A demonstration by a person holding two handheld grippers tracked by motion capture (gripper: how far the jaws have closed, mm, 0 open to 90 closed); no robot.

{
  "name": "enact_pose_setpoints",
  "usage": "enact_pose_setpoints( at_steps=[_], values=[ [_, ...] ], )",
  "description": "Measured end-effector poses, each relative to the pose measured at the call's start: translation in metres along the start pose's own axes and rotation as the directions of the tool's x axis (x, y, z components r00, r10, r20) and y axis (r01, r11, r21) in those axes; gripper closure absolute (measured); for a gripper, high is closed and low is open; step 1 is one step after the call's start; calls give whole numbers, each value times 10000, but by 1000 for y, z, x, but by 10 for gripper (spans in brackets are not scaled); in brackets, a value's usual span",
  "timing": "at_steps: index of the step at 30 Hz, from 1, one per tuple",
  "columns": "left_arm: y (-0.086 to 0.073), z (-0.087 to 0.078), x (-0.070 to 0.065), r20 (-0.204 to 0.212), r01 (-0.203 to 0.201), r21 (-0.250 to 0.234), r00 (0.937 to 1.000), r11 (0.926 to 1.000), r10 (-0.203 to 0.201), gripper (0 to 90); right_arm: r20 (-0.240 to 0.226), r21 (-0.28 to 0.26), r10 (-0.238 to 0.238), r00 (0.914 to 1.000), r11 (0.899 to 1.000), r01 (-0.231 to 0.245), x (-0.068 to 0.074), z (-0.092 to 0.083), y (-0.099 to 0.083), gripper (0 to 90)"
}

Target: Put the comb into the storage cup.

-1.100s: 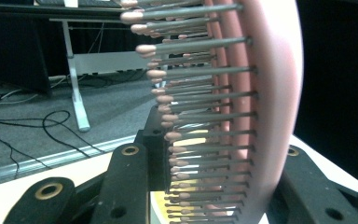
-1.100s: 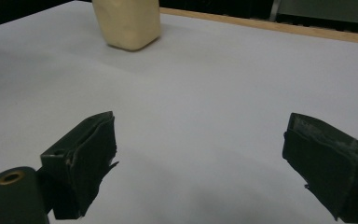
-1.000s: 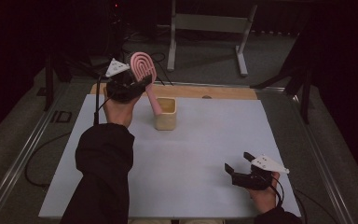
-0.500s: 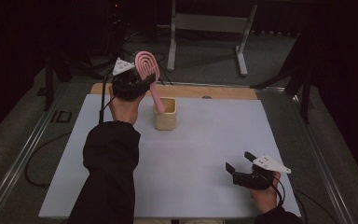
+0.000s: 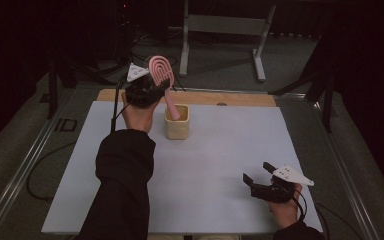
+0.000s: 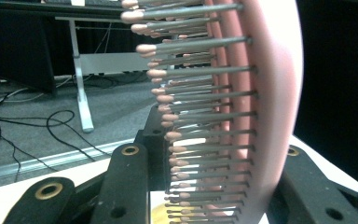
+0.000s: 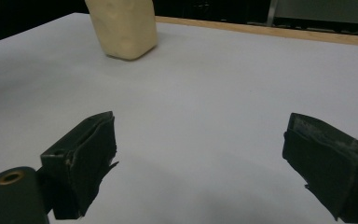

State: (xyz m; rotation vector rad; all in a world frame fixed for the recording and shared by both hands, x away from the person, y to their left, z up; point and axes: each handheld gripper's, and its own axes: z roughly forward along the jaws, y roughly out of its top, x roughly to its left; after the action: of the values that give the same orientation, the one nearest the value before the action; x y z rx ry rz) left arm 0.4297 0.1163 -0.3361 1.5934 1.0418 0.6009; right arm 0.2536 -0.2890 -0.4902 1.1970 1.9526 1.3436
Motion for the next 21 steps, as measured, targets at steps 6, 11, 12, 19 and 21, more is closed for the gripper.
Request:
enact_pose_setpoints(
  at_steps=[6, 11, 12, 19, 21],
  values=[
    [-1, 3, -1, -26, 3, 16, 10000, 10000, -3, 646, 29, -48, 80, 10000, 10000, -80, -2, -1, 0, 96],
    [-2, 6, -3, -52, -68, 55, 10000, 10000, 69, 646, 20, -54, 85, 10000, 9999, -85, -1, 0, 0, 96],
    [-2, 7, -4, -65, -71, 59, 10000, 10000, 71, 646, 16, -47, 75, 10000, 10000, -75, -1, 0, 0, 96],
    [-4, 10, -6, -75, -79, 70, 9999, 9999, 80, 647, 14, -43, 88, 10000, 10000, -87, -2, 0, 0, 96],
    [-5, 11, -7, -81, -114, 84, 9999, 9999, 115, 646, 23, -50, 78, 10000, 10000, -78, -2, 0, 0, 96]
  ],
)
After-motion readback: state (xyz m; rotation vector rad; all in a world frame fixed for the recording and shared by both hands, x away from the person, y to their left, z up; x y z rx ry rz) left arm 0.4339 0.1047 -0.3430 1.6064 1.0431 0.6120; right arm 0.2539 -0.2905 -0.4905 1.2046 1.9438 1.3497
